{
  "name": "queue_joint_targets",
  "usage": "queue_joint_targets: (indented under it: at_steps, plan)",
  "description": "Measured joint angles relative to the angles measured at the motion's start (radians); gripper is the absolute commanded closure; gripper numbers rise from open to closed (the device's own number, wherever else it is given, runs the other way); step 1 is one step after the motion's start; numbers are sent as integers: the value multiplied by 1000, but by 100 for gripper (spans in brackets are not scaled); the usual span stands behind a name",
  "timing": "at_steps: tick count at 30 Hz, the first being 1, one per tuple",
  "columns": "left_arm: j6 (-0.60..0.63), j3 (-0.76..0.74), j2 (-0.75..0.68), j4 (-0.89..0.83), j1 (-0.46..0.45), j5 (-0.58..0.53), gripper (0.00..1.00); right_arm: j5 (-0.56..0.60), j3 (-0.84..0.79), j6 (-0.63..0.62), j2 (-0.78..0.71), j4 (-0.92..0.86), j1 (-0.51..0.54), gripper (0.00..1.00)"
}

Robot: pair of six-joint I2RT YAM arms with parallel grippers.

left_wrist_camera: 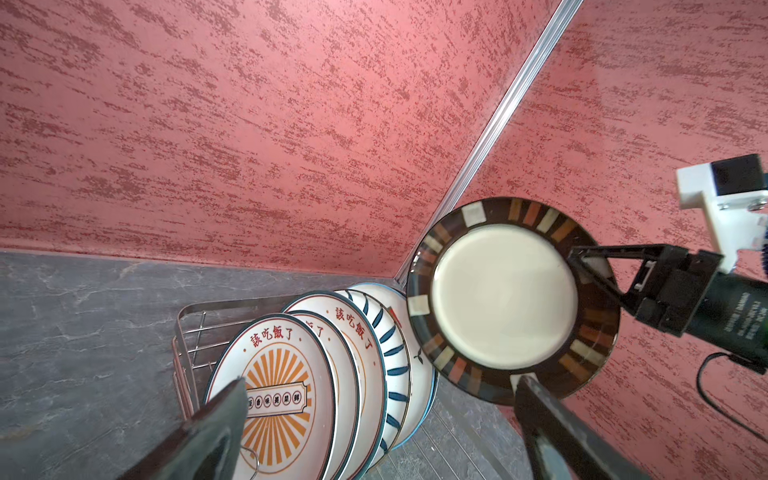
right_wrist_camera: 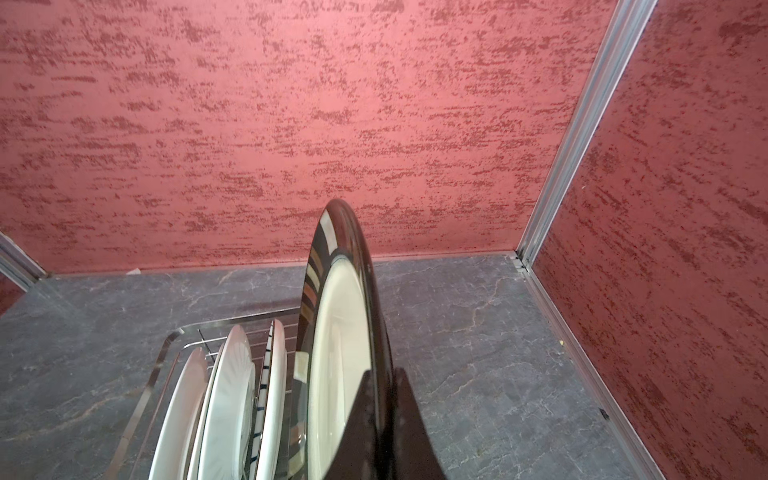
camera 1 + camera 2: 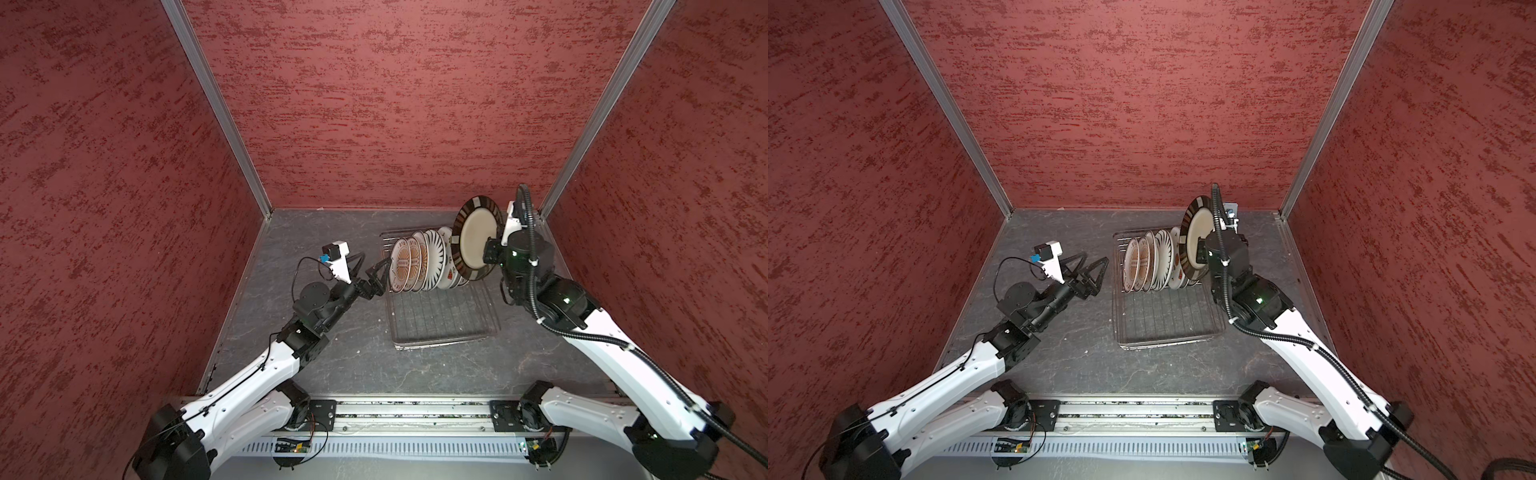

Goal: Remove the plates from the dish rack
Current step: 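Swing the brown plate toward the left gripper while it grasps the rim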

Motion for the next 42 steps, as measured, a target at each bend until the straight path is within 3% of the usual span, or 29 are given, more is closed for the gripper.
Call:
queue_joint_targets:
  at_steps: [7, 19, 28, 35, 40, 42]
  plan:
    - [-26, -4, 0, -22, -6, 44, 0, -78, -49, 43, -102, 16, -3, 100]
    - [-114, -36, 13, -1, -61, 32, 1, -404, -337, 257, -274, 235, -8, 100]
    - [-309, -95, 32, 98, -62, 96, 4, -592, -503, 426, -225, 504, -8, 100]
    - [-443, -95, -26, -22, -43, 117, 29, -664, -601, 537, -172, 668, -8, 100]
    - [-486, -95, -41, -90, -37, 161, 26, -695, -629, 606, -135, 777, -9, 100]
    - [-491, -95, -58, -131, -37, 151, 18, -695, -632, 613, -135, 790, -9, 100]
